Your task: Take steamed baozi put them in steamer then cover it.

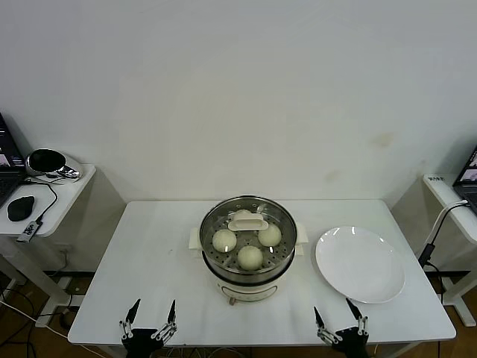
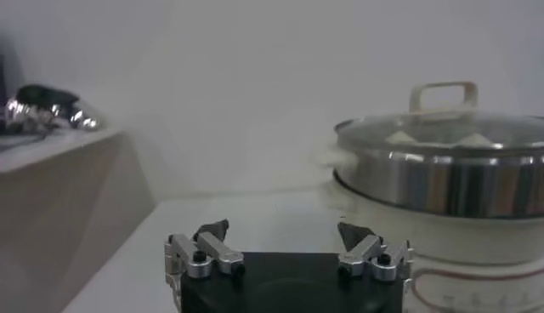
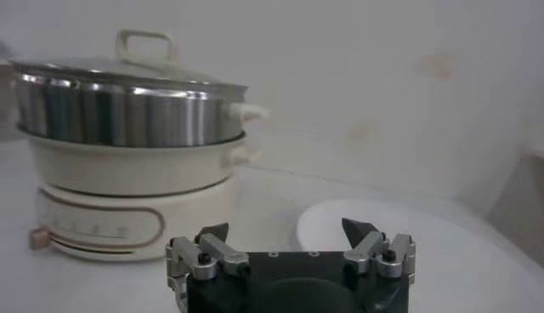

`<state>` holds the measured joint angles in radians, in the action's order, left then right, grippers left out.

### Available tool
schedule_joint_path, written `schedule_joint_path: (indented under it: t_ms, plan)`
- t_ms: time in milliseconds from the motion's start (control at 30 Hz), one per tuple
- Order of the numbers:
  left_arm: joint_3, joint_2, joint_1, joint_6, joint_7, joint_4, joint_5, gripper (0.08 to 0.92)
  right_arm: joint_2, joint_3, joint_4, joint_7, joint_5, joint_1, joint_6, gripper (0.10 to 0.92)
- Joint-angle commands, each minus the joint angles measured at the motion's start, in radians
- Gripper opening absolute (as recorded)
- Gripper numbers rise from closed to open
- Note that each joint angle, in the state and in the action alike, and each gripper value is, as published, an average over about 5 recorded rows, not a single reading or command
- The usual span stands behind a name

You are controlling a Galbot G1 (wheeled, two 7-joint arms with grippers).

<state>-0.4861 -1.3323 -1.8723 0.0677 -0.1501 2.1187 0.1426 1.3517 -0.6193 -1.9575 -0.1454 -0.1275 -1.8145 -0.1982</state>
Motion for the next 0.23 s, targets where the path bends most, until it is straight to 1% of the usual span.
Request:
schedule_joint_path:
  t_ms: [33, 233]
  plan:
    - [-0.022, -0.005, -0.03, 0.022, 0.008, -0.027, 0.035, 0.823, -0.005, 0.04, -0.021, -0.001, -0.015, -0.014, 0.015, 0.823]
    - [-0.022, -0.004, -0.03, 0.018, 0.012, -0.03, 0.027, 0.823, -0.004, 0.046, -0.012, -0.001, -0.01, -0.012, 0.01, 0.823]
